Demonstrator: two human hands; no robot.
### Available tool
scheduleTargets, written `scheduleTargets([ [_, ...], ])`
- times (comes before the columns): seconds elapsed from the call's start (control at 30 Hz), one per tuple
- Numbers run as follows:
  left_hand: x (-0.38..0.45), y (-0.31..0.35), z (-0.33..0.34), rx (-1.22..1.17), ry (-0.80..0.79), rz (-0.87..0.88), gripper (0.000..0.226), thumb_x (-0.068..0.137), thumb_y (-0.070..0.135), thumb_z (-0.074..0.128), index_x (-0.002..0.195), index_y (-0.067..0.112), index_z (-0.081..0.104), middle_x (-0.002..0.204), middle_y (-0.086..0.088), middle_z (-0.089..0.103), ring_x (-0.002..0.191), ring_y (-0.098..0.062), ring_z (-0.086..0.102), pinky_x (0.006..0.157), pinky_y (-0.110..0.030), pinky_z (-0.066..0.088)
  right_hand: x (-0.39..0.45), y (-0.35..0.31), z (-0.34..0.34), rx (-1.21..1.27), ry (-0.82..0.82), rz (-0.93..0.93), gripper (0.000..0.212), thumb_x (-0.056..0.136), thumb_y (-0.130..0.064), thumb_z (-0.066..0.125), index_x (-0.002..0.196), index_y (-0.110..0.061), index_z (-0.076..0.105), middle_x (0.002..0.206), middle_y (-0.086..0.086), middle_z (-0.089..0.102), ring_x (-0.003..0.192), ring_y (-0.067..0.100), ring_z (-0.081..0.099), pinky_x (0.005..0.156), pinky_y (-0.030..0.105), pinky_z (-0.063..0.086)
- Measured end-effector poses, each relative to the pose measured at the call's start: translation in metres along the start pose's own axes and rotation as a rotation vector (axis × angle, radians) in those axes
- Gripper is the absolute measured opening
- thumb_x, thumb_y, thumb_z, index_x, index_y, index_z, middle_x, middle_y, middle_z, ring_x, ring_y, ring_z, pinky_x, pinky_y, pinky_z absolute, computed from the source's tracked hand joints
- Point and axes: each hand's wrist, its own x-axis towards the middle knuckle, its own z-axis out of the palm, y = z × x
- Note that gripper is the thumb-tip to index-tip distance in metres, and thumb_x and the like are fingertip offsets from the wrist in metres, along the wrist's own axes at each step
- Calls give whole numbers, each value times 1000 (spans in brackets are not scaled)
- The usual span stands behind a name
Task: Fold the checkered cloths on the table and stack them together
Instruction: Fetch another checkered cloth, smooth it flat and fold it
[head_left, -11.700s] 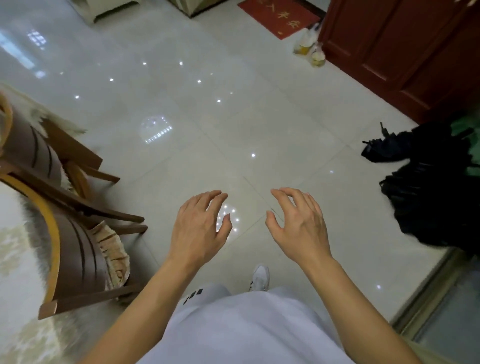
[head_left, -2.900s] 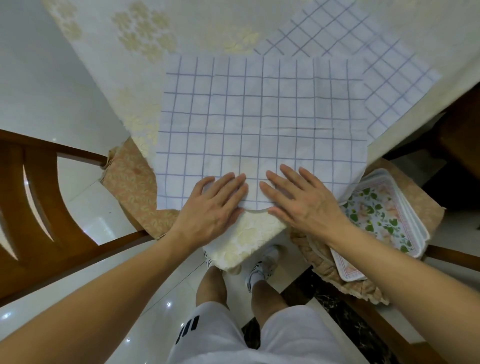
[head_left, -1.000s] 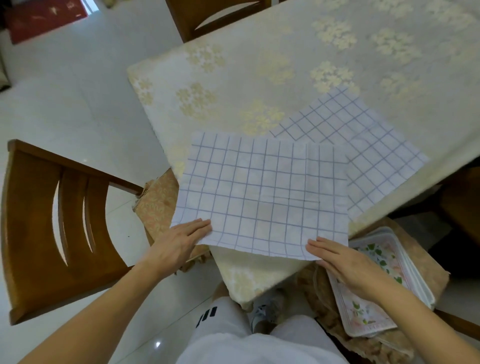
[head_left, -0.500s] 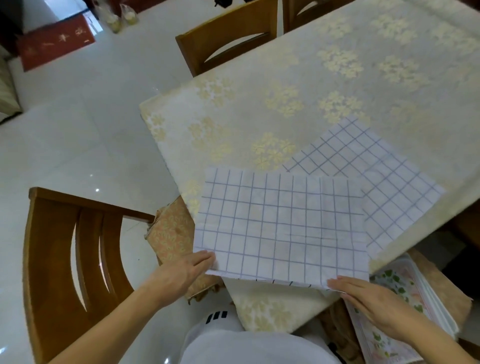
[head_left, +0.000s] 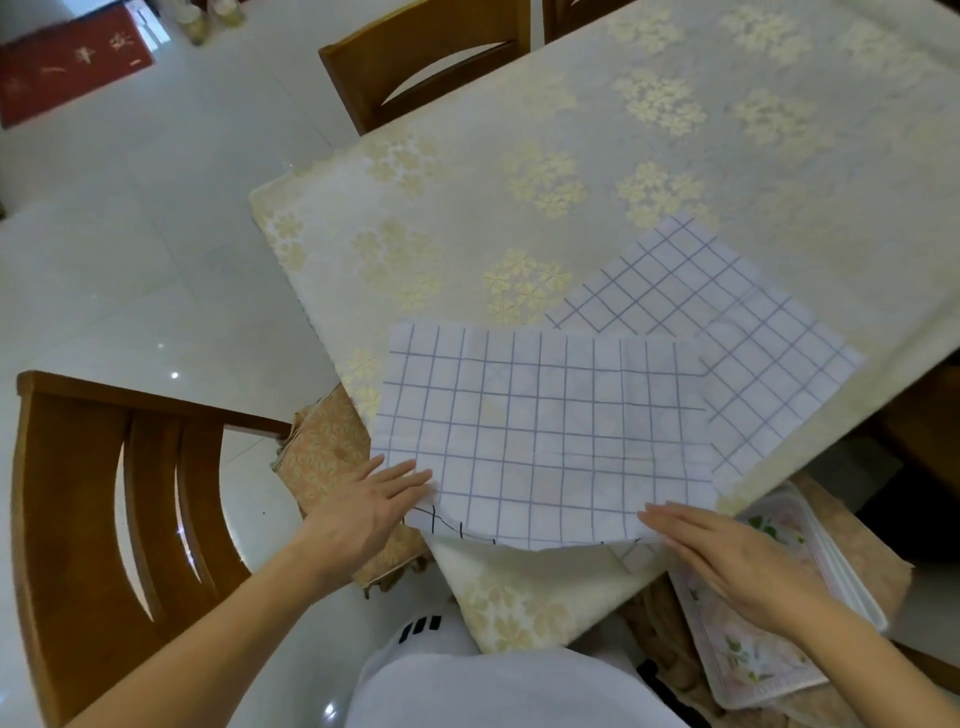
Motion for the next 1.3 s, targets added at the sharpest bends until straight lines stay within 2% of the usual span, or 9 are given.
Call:
scheduleTargets([
  [0.07, 11, -6, -7, -12, 8, -28, 69, 71, -4, 71, 135, 17, 59, 142, -2, 56, 135, -20, 50, 113, -46, 33, 8, 1, -8, -21, 25, 4, 49, 93, -74, 8, 135, -64, 31, 144, -44, 25, 139, -12, 26, 113, 15, 25],
  [0.2, 42, -25, -24, -11, 100, -52, 49, 88, 2, 58, 135, 16, 60, 143, -1, 55, 136, -20, 48, 115, -45, 30, 35, -4, -36, -94, 88, 24, 52, 96, -67, 5, 142, -56, 26, 151, -34, 22, 140, -11, 20, 116, 19, 24],
  [0.33, 78, -48, -40, -60, 127, -107, 47, 97, 24, 31, 127, 16, 66, 132, -2, 65, 124, -22, 60, 109, -46, 44, 67, -10, -65, -160, 124, 78, 55, 95, -59, 13, 147, -49, 29, 148, -35, 20, 138, -13, 16, 111, 16, 26],
  [0.47, 113, -74, -41, -69, 182, -88, 46, 95, 25, 33, 120, 14, 69, 119, -4, 72, 107, -24, 69, 99, -43, 50, 100, -8, -87, -177, 161, 130, 55, 96, -58, 15, 147, -51, 32, 142, -40, 20, 143, -6, 23, 104, 15, 29],
  [0.7, 167, -111, -34, -80, 268, -79, 41, 97, 26, 36, 118, 13, 69, 124, -6, 69, 108, -28, 67, 94, -41, 52, 154, 17, -99, -210, 267, 146, 52, 99, -51, 22, 143, -42, 47, 155, -24, 31, 147, 3, 22, 109, 28, 38],
  [0.9, 195, -124, -36, -85, 372, -97, 33, 94, 21, 41, 109, 10, 69, 116, -7, 68, 99, -29, 65, 82, -40, 53, 193, 41, -90, -274, 457, 90, 51, 105, -47, 26, 135, -26, 62, 149, 2, 50, 139, 27, 44, 105, 50, 45],
  [1.0, 201, -126, -35, -114, 416, -158, 34, 99, 24, 37, 115, 13, 65, 120, -6, 64, 106, -28, 61, 91, -44, 48, 203, 41, -90, -322, 444, 141, 60, 104, -51, 19, 140, -19, 56, 149, 9, 49, 140, 31, 41, 109, 57, 40],
  [1.17, 194, -98, -43, -181, 490, -271, 37, 97, 25, 41, 124, 9, 61, 127, -10, 60, 114, -30, 56, 105, -52, 41, 193, 7, -78, -224, 551, 270, 54, 103, -43, 29, 148, -18, 44, 157, 3, 38, 148, 23, 28, 121, 51, 21],
  [1.3, 181, -59, -28, -211, 369, -203, 44, 98, 31, 38, 137, 17, 54, 144, -6, 51, 132, -25, 49, 113, -51, 34, 183, -19, -46, -162, 561, 323, 59, 102, -49, 24, 151, -21, 41, 158, 2, 35, 150, 20, 23, 123, 47, 17],
])
